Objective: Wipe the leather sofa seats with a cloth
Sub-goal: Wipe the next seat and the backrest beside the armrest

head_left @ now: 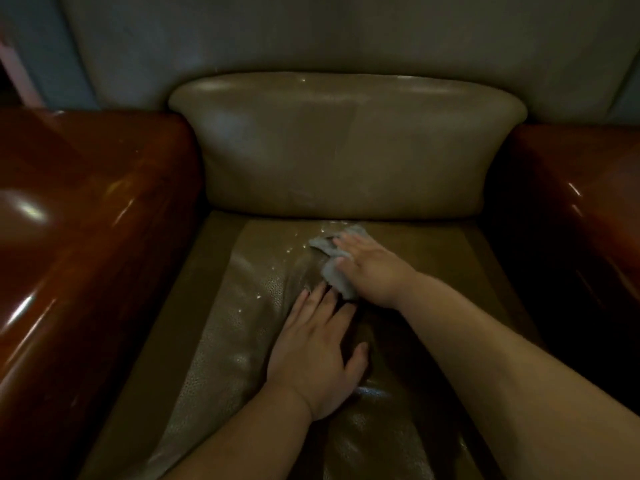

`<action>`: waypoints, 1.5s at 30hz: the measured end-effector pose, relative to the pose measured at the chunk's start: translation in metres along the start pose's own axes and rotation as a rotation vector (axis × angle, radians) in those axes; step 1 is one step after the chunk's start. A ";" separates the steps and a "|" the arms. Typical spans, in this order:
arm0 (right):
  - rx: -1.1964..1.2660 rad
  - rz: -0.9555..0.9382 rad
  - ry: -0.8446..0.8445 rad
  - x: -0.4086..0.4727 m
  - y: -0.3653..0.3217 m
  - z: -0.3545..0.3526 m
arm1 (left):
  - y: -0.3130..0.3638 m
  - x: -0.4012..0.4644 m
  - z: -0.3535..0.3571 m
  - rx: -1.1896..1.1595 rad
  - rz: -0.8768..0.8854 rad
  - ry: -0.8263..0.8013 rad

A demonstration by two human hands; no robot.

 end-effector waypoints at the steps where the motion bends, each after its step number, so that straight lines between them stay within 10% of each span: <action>1: -0.004 0.025 0.001 -0.002 0.014 -0.004 | 0.000 0.000 -0.002 -0.022 0.004 0.013; 7: -0.179 0.292 0.017 0.024 0.073 -0.006 | 0.000 -0.002 0.000 -0.081 0.013 0.037; 15: 0.042 0.068 -0.029 -0.014 -0.005 0.001 | -0.001 -0.012 -0.055 -0.193 -0.001 0.051; 22: -0.066 0.384 -0.010 -0.021 0.045 -0.021 | -0.183 -0.021 -0.078 -0.063 -0.620 0.098; 28: -0.111 0.382 -0.074 0.068 0.019 0.013 | -0.195 -0.013 -0.049 0.019 -0.628 0.074; 45: -0.029 -0.076 -0.064 0.060 -0.088 0.026 | -0.203 -0.011 -0.041 0.012 -0.550 0.154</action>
Point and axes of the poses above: each hand's wrist, its own x-axis towards the middle knuckle, its own z-axis out of the palm, y = z × x, the point moved 9 cm from there along x, towards the middle knuckle, and after that the axes turned 7 degrees about y, right-handed, at the moved point
